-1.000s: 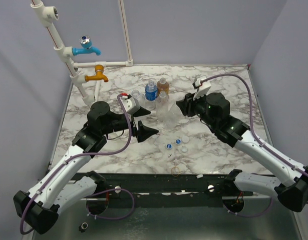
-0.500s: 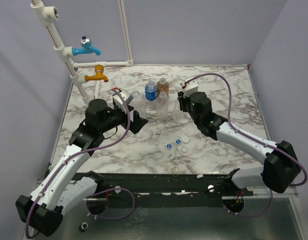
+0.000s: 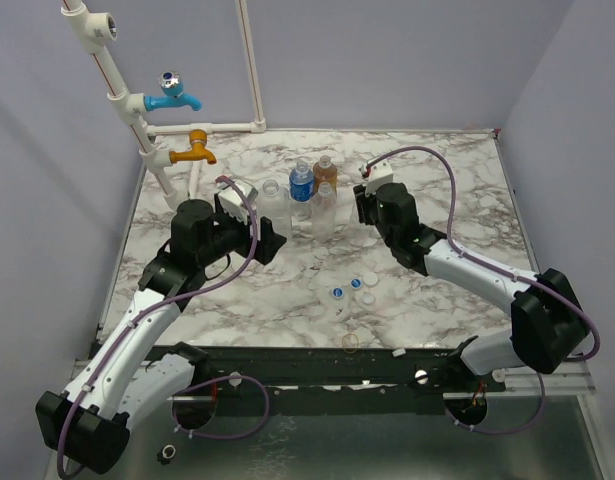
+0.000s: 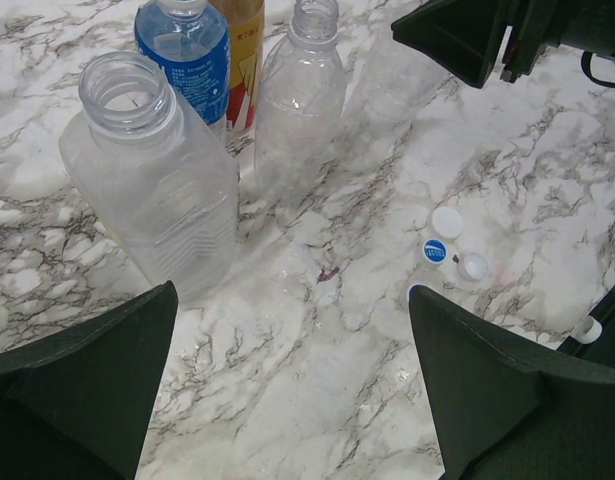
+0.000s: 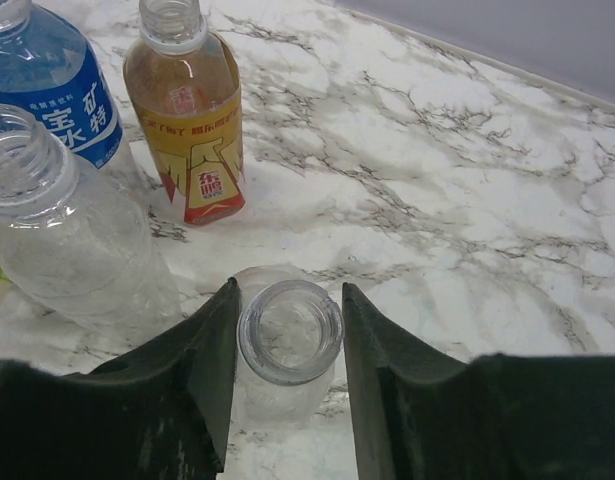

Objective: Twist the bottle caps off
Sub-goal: Place the plastic bottle at the center of the board, then reset both arms

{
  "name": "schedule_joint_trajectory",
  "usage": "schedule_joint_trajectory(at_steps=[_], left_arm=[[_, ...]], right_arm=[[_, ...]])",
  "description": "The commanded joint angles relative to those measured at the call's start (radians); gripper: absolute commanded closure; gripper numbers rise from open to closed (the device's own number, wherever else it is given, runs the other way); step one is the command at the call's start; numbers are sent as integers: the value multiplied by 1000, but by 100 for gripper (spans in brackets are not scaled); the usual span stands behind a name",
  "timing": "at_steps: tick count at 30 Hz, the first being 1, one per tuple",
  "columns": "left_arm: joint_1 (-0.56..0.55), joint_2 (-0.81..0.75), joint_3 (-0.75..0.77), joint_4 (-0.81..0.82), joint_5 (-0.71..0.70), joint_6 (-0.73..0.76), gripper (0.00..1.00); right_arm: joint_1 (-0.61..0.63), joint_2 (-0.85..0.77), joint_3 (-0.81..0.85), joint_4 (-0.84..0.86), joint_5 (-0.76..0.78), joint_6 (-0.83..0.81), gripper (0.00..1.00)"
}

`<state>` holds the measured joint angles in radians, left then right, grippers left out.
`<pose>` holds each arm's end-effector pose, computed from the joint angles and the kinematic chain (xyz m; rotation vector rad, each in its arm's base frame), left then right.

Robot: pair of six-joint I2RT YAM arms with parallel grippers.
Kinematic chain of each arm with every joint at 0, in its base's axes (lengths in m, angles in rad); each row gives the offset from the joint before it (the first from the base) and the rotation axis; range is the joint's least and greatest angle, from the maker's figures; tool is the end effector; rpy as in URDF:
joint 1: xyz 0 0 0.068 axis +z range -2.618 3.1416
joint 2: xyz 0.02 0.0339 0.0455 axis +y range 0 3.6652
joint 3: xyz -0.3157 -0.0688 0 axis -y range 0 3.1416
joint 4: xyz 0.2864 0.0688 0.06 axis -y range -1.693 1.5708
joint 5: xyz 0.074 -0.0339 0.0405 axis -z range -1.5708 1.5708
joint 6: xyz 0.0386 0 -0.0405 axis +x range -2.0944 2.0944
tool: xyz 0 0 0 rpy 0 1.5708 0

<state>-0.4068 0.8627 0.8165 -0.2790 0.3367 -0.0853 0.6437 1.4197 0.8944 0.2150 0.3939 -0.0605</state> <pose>0.1861 -0.0941 0.3647 0.5375 1.8539 -0.6510 0.2927 0.2011 0.3004 -0.3826 1.8169 0.0342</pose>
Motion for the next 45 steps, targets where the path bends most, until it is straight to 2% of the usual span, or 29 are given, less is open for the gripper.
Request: schedule_joint_trajectory(at_steps=[1, 5, 15, 19, 22, 24, 29, 33, 37, 39, 42, 45], left_arm=[[3, 18, -7, 2, -45, -9, 1], [4, 16, -10, 7, -69, 2, 1], [5, 5, -24, 21, -124, -24, 1], [17, -1, -56, 32, -165, -17, 1], [67, 12, -92, 80, -152, 5, 1], [134, 54, -100, 125, -119, 25, 1], [292, 173, -98, 134, -24, 50, 1], [324, 194, -171, 154, -25, 119, 1], [341, 207, -208, 178, -40, 151, 1], [350, 221, -217, 202, -66, 173, 1], [369, 251, -227, 272, -98, 177, 1], [383, 274, -264, 395, -99, 163, 1]], right_arm=[[-3, 1, 8, -8, -29, 22, 51], [-3, -15, 16, -30, -38, 25, 34], [-3, -83, 94, -125, -42, 54, 0], [-3, -138, 116, -153, -39, 57, 0], [-23, -157, 140, -171, 25, 100, 0], [-106, -161, 149, -181, 18, 157, 0], [-498, -201, 64, -159, -142, 454, 0], [-634, -206, -61, -73, 21, 563, 0], [-684, -168, -212, 165, 183, 470, 0], [-709, -119, -254, 244, 192, 425, 0], [-753, -40, -270, 260, 180, 431, 0], [-786, -1, -336, 346, 154, 405, 0]])
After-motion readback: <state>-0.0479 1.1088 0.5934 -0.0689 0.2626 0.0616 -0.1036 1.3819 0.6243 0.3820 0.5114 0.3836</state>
